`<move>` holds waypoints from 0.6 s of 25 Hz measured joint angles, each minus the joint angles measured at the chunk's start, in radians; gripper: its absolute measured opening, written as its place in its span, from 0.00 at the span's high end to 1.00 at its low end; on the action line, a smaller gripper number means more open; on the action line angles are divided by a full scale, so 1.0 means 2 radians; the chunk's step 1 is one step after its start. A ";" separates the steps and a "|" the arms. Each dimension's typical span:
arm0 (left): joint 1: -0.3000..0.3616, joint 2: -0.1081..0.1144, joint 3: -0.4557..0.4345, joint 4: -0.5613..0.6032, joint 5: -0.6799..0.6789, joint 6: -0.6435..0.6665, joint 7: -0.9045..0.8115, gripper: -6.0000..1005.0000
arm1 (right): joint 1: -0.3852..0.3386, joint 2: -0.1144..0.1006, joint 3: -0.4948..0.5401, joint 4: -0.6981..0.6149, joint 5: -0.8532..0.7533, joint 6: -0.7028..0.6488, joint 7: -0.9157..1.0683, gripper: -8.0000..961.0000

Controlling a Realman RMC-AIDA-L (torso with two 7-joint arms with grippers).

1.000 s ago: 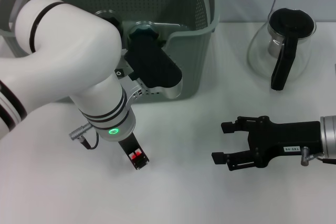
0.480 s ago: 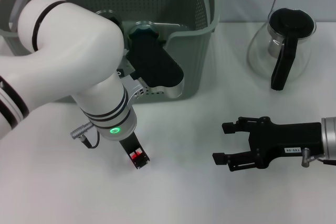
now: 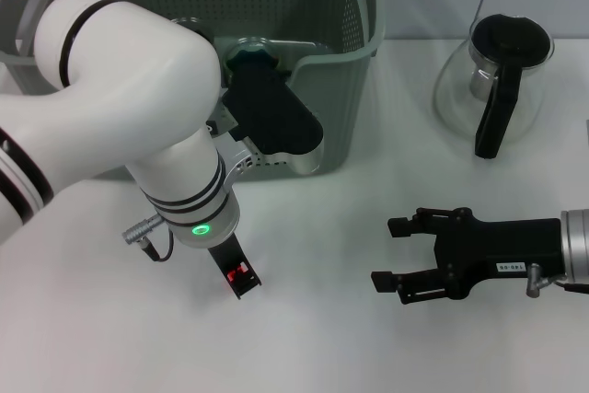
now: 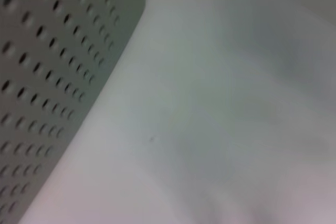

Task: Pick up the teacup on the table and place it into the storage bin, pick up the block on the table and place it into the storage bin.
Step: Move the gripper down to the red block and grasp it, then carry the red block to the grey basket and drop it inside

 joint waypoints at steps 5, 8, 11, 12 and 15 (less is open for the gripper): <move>0.005 0.000 0.000 0.019 0.000 0.008 -0.004 0.81 | 0.000 -0.001 0.000 0.000 0.000 0.000 0.000 0.02; 0.021 0.001 -0.004 0.061 -0.004 0.024 0.002 0.81 | 0.000 -0.001 0.000 0.000 -0.001 -0.001 0.000 0.02; 0.052 0.001 -0.039 0.131 -0.030 0.054 0.027 0.81 | -0.001 -0.002 0.000 0.000 -0.002 -0.002 0.000 0.02; 0.062 0.000 -0.058 0.151 -0.048 0.065 0.038 0.81 | -0.001 -0.003 0.000 0.000 -0.001 -0.003 0.000 0.02; 0.094 0.001 -0.130 0.195 -0.140 0.092 0.084 0.81 | -0.002 -0.004 0.000 0.000 -0.001 -0.003 0.000 0.02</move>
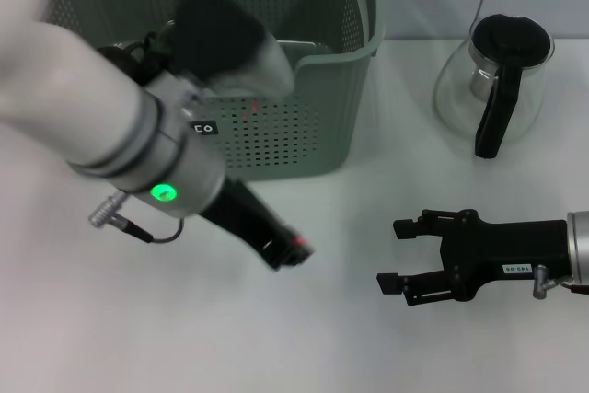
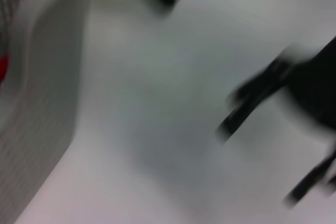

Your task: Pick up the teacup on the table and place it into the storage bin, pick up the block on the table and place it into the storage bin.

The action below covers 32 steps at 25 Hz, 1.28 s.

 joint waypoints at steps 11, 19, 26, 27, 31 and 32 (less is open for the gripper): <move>0.007 0.005 -0.263 -0.016 -0.258 -0.016 0.176 0.81 | -0.004 -0.001 0.000 0.000 -0.001 -0.001 0.003 0.02; -0.036 0.027 -0.275 -0.124 -0.250 -0.179 0.184 0.78 | 0.001 -0.001 0.000 -0.003 -0.001 -0.001 0.005 0.02; -0.022 0.024 -0.298 -0.104 -0.278 -0.185 0.196 0.52 | 0.005 -0.001 0.003 -0.006 0.001 -0.007 0.006 0.02; -0.014 0.024 -0.309 -0.097 -0.300 -0.158 0.199 0.48 | 0.006 -0.001 0.005 -0.006 0.001 -0.010 0.006 0.02; 0.027 0.025 -0.329 -0.111 -0.405 0.011 0.282 0.20 | 0.006 -0.006 0.027 -0.007 0.001 -0.033 0.004 0.02; 0.037 0.025 -0.330 -0.124 -0.419 0.054 0.314 0.19 | 0.006 -0.006 0.035 -0.007 0.001 -0.041 0.002 0.02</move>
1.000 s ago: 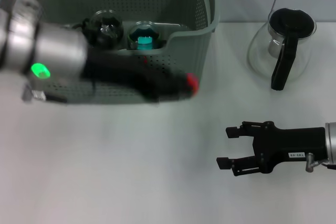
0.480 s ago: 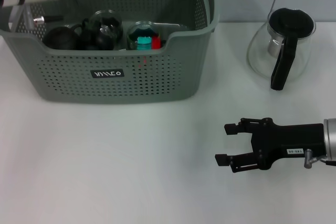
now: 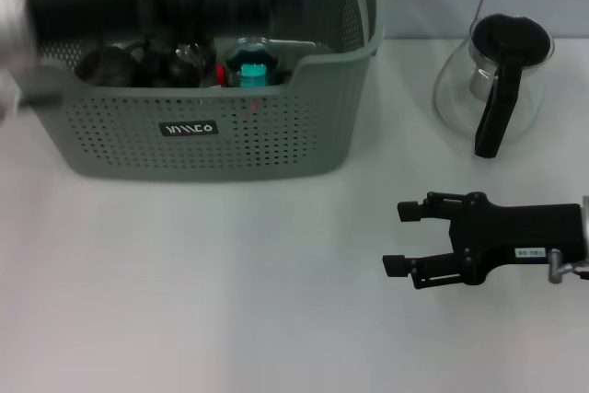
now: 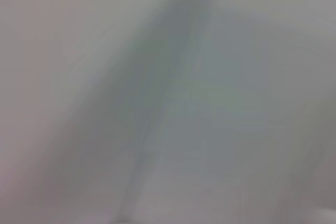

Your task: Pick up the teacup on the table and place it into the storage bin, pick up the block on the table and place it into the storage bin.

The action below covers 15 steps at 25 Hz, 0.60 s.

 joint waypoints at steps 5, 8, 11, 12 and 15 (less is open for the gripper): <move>0.048 -0.002 -0.003 -0.088 0.017 0.084 0.118 0.13 | -0.001 0.000 0.024 0.004 0.000 -0.030 -0.021 0.02; 0.066 0.002 -0.025 -0.150 0.044 0.081 0.178 0.09 | -0.001 0.002 0.021 0.006 -0.002 -0.033 -0.035 0.02; 0.075 0.004 -0.057 -0.191 0.083 0.076 0.226 0.06 | -0.002 0.005 0.018 0.007 -0.003 -0.037 -0.052 0.02; 0.077 0.004 -0.066 -0.202 0.098 0.073 0.241 0.06 | -0.002 0.006 0.018 0.007 -0.002 -0.038 -0.057 0.02; 0.079 0.002 -0.072 -0.224 0.117 0.057 0.274 0.06 | -0.001 0.008 0.017 0.010 -0.001 -0.038 -0.065 0.02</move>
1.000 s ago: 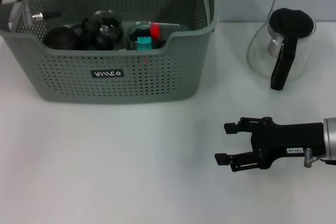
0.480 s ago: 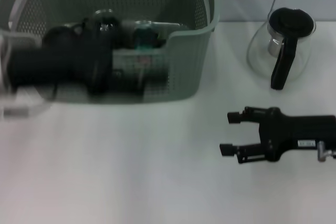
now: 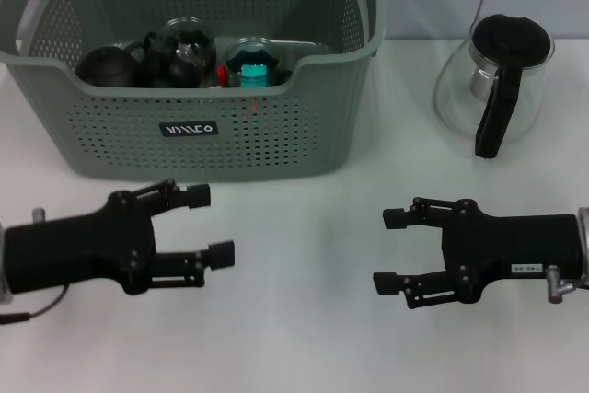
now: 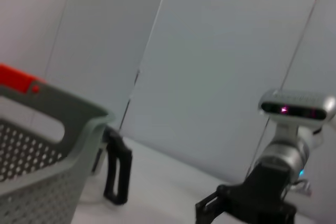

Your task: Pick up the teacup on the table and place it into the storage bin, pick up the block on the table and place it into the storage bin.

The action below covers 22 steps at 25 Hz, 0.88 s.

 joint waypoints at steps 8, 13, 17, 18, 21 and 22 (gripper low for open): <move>-0.015 -0.001 0.005 -0.049 0.019 -0.063 0.039 0.06 | 0.002 0.002 0.006 0.008 0.000 0.006 -0.008 0.02; -0.025 0.000 0.005 -0.062 0.026 -0.071 0.049 0.06 | 0.000 0.002 0.014 0.009 0.000 0.014 -0.008 0.02; -0.032 -0.001 0.005 -0.066 0.031 -0.071 0.052 0.06 | 0.002 0.002 0.013 0.012 0.000 0.023 -0.008 0.02; -0.033 -0.001 0.005 -0.068 0.032 -0.074 0.053 0.06 | 0.003 0.003 0.012 0.013 0.000 0.026 -0.009 0.02; -0.035 0.000 0.005 -0.074 0.038 -0.089 0.053 0.06 | 0.006 0.003 0.006 0.016 -0.002 0.035 -0.010 0.02; -0.036 -0.001 0.005 -0.075 0.039 -0.093 0.053 0.06 | 0.007 0.003 0.004 0.017 -0.003 0.036 -0.011 0.02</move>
